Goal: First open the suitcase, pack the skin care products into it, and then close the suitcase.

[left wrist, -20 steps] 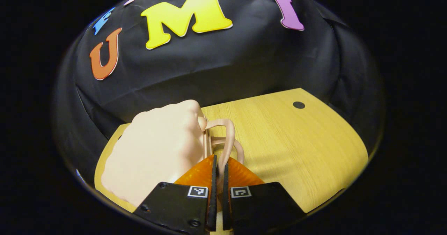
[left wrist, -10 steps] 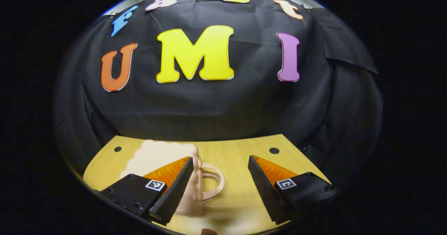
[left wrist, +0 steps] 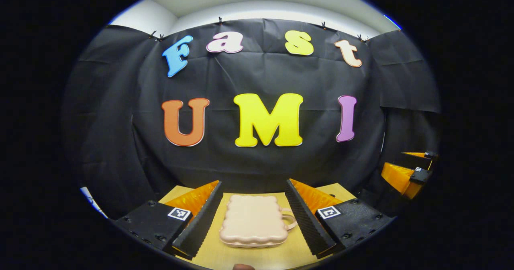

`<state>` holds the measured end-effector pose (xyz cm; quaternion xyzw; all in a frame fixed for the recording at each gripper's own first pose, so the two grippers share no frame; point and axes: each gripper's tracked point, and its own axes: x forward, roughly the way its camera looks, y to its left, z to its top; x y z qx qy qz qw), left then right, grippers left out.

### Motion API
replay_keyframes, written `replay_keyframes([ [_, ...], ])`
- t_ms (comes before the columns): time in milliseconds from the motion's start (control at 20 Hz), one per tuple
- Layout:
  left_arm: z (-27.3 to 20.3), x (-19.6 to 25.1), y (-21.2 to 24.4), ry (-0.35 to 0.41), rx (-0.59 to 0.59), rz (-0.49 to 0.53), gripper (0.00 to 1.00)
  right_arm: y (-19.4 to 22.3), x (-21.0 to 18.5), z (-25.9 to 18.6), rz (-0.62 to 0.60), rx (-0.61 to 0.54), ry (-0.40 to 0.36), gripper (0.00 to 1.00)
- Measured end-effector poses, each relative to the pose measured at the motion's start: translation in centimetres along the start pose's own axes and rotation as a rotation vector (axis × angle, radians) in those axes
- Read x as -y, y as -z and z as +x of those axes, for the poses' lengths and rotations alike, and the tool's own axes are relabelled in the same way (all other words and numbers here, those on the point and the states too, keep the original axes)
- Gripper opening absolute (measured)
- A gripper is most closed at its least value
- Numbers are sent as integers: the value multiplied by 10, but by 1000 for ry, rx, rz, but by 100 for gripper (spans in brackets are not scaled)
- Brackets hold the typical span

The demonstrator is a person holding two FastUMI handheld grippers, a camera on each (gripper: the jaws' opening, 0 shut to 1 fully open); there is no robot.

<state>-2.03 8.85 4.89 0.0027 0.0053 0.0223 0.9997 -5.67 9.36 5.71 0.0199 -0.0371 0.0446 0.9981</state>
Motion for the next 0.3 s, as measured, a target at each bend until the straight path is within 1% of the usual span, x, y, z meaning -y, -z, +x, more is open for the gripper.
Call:
replay_keyframes([
  [150,-24,-16,16,18,-18,-45,98,12,-44,-9,-7,-30,-54,81],
  [300,-32,-20,23,46,-20,-16,99,17,-74,-16,-41,-48,-97,81],
])
